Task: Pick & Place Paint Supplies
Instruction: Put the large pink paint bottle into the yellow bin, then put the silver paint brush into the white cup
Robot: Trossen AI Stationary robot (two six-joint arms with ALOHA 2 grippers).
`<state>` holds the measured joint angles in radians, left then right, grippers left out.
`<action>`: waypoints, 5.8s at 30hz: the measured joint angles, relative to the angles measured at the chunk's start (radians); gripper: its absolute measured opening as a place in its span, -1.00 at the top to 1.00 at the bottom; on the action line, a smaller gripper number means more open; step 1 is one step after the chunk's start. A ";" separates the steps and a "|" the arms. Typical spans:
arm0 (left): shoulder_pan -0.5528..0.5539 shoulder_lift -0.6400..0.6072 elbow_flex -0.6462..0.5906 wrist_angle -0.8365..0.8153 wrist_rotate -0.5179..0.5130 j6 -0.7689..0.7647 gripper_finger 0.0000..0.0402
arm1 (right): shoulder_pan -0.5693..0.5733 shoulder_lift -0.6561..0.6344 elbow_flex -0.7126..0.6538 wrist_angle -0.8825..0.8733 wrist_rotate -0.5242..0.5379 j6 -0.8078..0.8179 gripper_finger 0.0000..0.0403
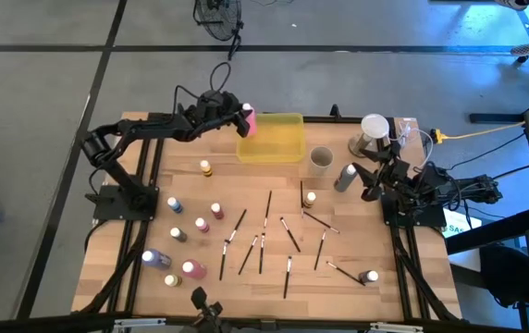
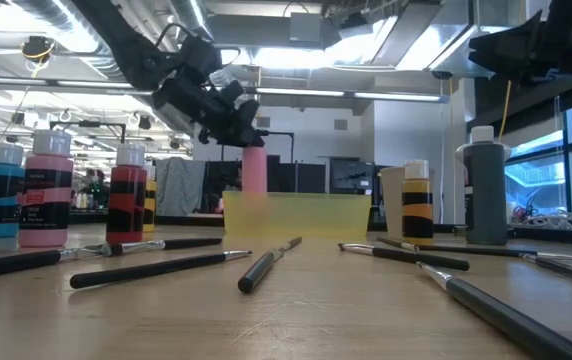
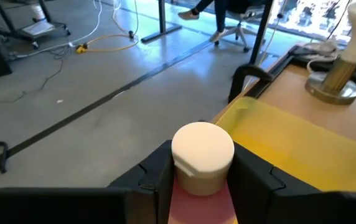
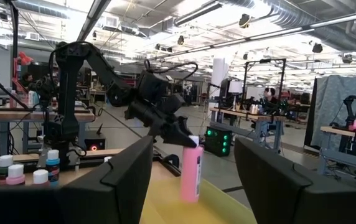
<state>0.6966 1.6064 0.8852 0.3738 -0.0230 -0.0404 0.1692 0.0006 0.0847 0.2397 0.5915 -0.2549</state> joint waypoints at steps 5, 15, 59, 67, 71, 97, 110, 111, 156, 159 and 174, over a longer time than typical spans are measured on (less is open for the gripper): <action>0.002 0.030 0.000 -0.001 -0.005 0.001 0.42 | 0.000 0.000 0.000 0.006 0.000 0.000 -0.13; 0.004 0.066 0.000 0.034 0.019 0.000 0.42 | 0.000 0.000 0.000 0.012 0.001 -0.001 -0.13; -0.025 -0.167 0.000 -0.279 0.017 0.061 0.07 | 0.000 0.000 0.000 0.004 0.000 -0.016 -0.13; -0.146 -0.389 0.000 -0.607 0.093 -0.068 0.06 | 0.000 0.000 0.000 0.007 0.000 -0.016 -0.13; -0.227 -0.455 0.000 -0.675 0.153 -0.198 0.08 | 0.000 0.000 0.000 0.010 0.000 -0.016 -0.13; -0.941 -0.467 0.000 -0.622 0.055 -0.761 0.09 | 0.001 0.000 0.000 0.031 -0.068 0.005 -0.13; -1.052 -0.320 0.000 -0.501 0.070 -0.944 0.20 | 0.001 0.000 0.000 0.098 -0.106 -0.007 -0.13; -1.052 -0.307 0.000 -0.449 0.081 -0.945 0.20 | 0.001 0.000 0.000 0.099 -0.112 -0.006 -0.13; -1.086 0.268 0.705 -1.575 0.037 -1.021 0.18 | 0.033 0.007 -0.075 -0.091 -0.787 0.566 -0.13; -1.087 0.268 0.705 -1.575 0.045 -1.002 0.18 | 0.042 0.007 -0.075 -0.090 -0.787 0.539 -0.13; -1.098 0.267 0.693 -1.564 -0.111 -1.136 0.18 | 0.043 0.008 -0.075 -0.076 -0.774 0.475 -0.13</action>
<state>-0.4014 1.8736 1.5785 -1.1904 -0.1338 -1.1763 0.2123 0.0081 0.0093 0.1633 -0.1829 0.2196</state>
